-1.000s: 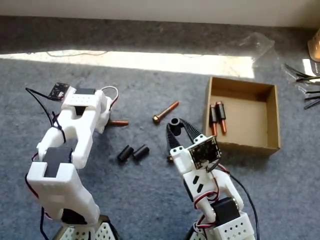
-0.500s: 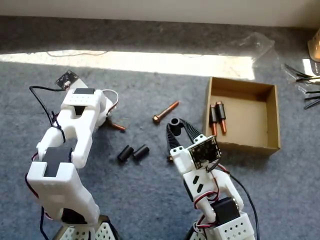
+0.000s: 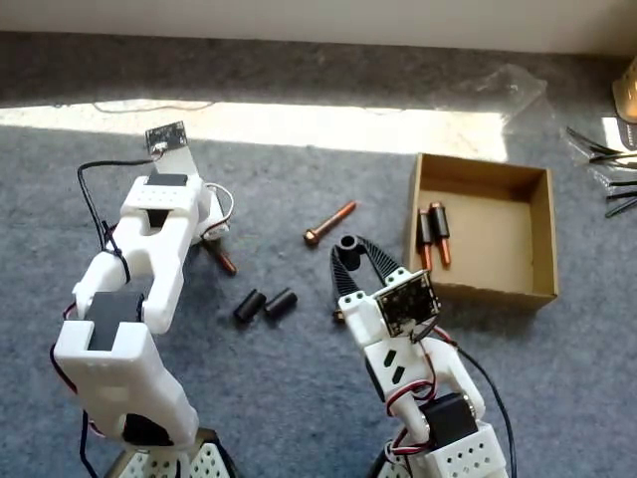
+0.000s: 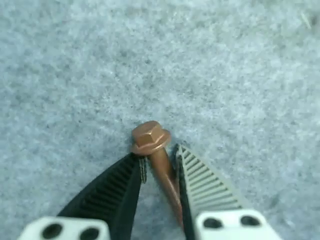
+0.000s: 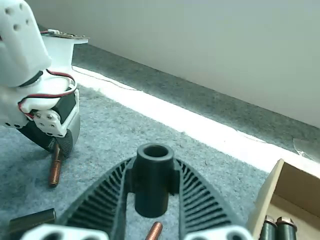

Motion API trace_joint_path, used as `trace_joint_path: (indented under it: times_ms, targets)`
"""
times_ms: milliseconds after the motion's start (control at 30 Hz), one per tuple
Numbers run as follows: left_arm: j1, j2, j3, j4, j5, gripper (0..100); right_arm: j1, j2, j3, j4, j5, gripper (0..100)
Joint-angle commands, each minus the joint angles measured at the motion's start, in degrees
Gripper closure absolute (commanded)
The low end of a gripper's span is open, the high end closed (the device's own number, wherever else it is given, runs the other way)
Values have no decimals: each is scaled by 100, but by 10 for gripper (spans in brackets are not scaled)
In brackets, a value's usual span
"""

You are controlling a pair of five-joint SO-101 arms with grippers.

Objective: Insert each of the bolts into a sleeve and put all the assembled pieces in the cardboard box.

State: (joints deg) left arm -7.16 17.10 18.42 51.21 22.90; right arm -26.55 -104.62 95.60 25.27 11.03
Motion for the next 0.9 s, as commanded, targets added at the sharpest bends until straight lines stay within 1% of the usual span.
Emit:
trace_joint_path:
  times_ms: [0,100,233,400,600,667,867]
  targets:
    - [-57,92,-119,-62,-167,896,-57,-75,840,-13,70,993]
    - [-57,92,-119,-62,-167,899,-57,-75,840,-13,70,993]
    - [-57,101,-127,-88,-167,938,-57,-75,840,-13,70,993]
    - [-48,101,-119,-97,-114,900,-57,-75,840,-13,70,993]
    - [4,101,-101,-97,1116,854,-57,-75,840,-13,70,993]
    - [-4,101,-119,-97,1266,849,-57,-75,840,-13,70,993]
    - [180,101,-127,-88,1275,853,-48,-75,840,-13,70,993]
